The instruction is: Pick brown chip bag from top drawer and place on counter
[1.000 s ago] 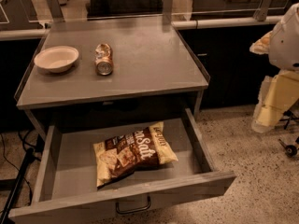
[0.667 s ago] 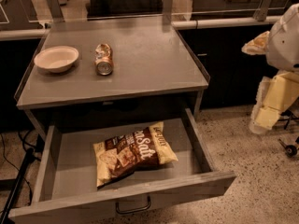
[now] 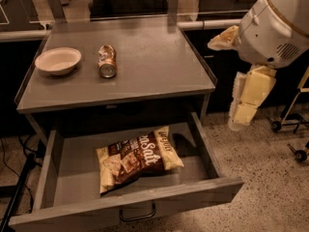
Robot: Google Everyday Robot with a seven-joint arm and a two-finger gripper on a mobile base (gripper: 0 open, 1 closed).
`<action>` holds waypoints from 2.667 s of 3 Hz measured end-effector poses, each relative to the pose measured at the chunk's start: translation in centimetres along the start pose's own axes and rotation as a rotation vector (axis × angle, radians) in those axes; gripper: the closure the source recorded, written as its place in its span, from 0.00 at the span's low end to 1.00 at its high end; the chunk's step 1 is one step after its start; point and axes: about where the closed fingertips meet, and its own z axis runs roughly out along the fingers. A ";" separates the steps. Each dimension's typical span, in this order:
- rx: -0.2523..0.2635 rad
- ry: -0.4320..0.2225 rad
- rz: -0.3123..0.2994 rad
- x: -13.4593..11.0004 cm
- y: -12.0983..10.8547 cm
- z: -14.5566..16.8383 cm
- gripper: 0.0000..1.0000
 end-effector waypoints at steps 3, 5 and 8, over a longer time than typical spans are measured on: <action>-0.051 0.069 -0.090 -0.3 -2.7 8.0 0.00; -0.088 0.060 -0.108 -1.3 -1.8 10.9 0.00; -0.168 0.052 -0.136 -3.0 -1.3 17.9 0.00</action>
Offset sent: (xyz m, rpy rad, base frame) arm 0.0323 0.0340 -0.0639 -0.1050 -0.0016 0.1132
